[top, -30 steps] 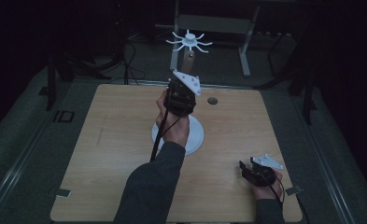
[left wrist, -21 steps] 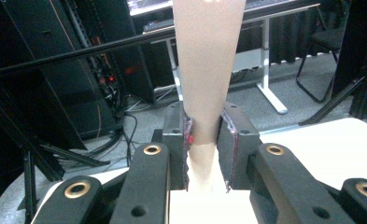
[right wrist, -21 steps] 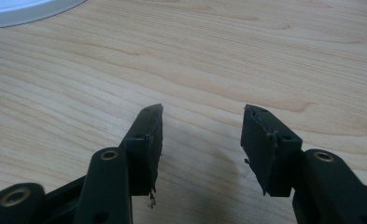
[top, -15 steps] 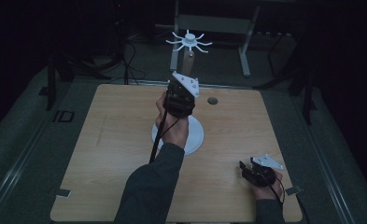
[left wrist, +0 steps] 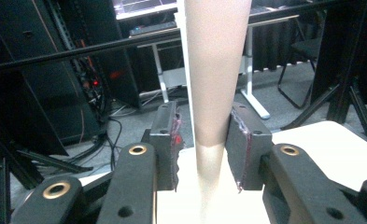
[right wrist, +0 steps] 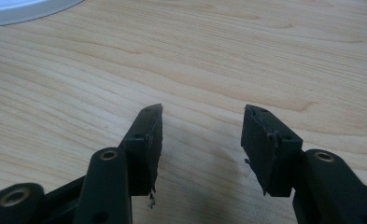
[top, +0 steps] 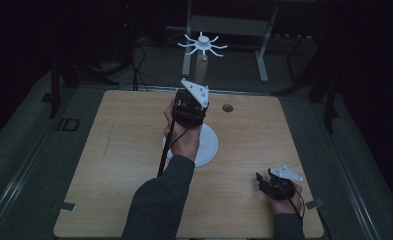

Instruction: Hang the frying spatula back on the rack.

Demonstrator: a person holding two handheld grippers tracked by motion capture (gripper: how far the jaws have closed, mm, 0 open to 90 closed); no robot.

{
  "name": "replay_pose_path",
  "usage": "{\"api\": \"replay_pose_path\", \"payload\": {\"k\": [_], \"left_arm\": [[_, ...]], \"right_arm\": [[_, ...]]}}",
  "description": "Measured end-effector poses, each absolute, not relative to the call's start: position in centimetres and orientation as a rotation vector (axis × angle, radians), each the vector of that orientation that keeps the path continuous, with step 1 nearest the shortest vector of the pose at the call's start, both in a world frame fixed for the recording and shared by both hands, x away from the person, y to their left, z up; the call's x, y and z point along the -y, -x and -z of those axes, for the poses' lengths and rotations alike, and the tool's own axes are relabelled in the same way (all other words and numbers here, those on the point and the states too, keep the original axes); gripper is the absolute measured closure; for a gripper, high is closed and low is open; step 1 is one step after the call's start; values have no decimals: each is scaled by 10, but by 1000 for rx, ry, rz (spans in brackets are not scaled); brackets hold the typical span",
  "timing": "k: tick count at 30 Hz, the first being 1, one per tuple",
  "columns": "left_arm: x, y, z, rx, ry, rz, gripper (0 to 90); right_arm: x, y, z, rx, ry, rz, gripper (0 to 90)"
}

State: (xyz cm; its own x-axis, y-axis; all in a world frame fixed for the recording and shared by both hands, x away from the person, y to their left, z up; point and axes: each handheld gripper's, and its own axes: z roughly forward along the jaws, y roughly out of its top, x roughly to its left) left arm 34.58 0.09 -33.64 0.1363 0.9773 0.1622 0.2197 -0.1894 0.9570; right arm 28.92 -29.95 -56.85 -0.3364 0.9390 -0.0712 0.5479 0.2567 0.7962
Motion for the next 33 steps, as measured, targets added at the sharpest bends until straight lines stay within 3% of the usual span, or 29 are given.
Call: {"api": "replay_pose_path", "payload": {"k": [14, 24, 33], "left_arm": [[-3, -342, 337, -1140, -1594, -1069, 580], [-2, -338, 333, -1099, -1595, -1059, 416], [-4, -337, 333, -1049, -1630, -973, 291]], "right_arm": [[300, -289, 568, -1985, -1346, -925, 476], [299, -290, 569, -1987, -1343, -923, 476], [299, -290, 569, -1989, -1344, -923, 473]]}}
